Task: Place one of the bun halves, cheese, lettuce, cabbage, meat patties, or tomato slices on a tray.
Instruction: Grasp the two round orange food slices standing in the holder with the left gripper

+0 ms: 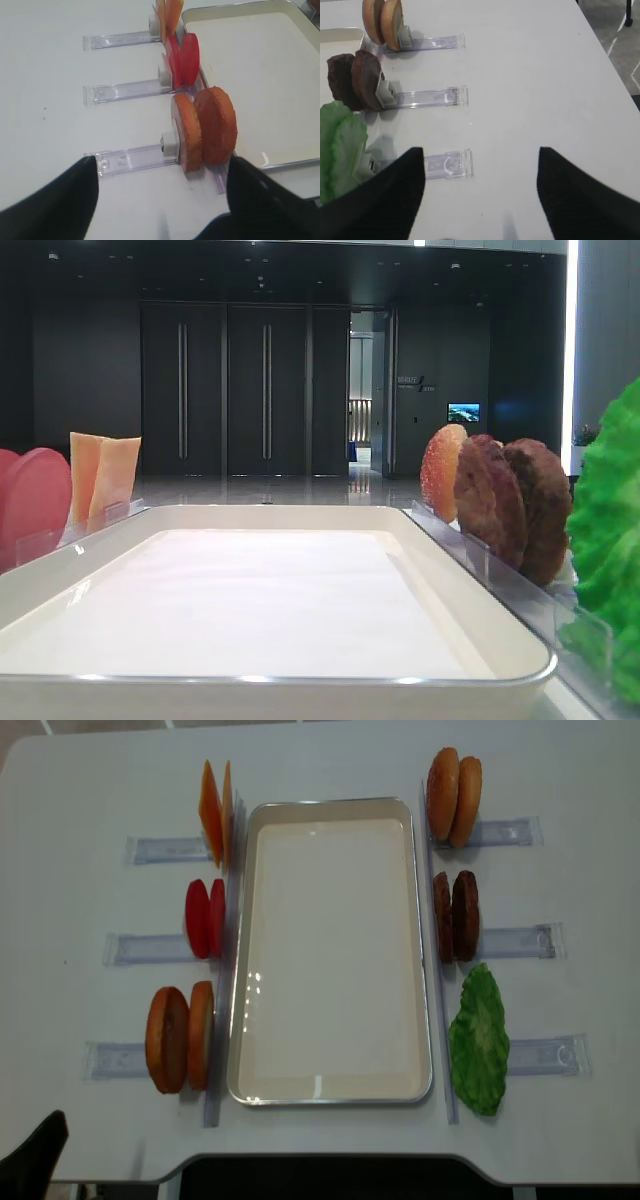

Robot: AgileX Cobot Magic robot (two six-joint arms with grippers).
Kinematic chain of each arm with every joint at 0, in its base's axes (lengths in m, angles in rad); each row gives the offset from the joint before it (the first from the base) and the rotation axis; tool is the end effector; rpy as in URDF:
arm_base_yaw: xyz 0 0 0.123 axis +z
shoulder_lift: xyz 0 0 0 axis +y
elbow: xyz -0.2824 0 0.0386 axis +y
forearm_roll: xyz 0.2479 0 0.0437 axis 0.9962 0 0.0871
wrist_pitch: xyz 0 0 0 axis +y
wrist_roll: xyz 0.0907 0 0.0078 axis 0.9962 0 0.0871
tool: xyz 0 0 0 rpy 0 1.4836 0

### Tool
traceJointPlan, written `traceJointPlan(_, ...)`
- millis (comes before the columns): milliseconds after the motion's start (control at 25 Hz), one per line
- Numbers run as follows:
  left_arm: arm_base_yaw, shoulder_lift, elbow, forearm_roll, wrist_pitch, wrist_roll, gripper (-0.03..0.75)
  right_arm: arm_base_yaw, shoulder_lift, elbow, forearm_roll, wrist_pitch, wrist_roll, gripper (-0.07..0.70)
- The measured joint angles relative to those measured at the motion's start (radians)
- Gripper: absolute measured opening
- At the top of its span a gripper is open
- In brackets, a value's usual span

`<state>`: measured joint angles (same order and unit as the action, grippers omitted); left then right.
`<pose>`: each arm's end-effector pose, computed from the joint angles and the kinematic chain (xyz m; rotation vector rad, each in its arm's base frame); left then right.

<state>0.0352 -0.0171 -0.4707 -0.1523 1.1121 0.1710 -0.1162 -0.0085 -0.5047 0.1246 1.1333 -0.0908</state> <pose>-0.0064 -0.0126 0.2657 0.1530 2.0928 -0.0601 -0.0090 0.0114 0.2731 0.0144 2.0970 0.0256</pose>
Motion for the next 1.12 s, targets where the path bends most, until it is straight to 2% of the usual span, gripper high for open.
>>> traceJointPlan(440,0.0,0.0,0.0,-0.006,0.0,-0.014,0.543,0.0,0.0,0.0,0.0,0.0,0.0,0.458)
traceJointPlan(720,0.0,0.004,-0.001,-0.007,0.003,-0.043,0.538,0.0,0.0,0.0,0.0,0.0,0.0,0.458)
traceJointPlan(880,0.0,0.075,-0.02,-0.002,0.033,-0.074,0.538,0.0,0.0,0.0,0.0,0.0,0.0,0.458)
traceJointPlan(1120,0.0,0.222,-0.073,0.047,0.124,-0.119,0.538,0.0,0.0,0.0,0.0,0.0,0.0,0.458)
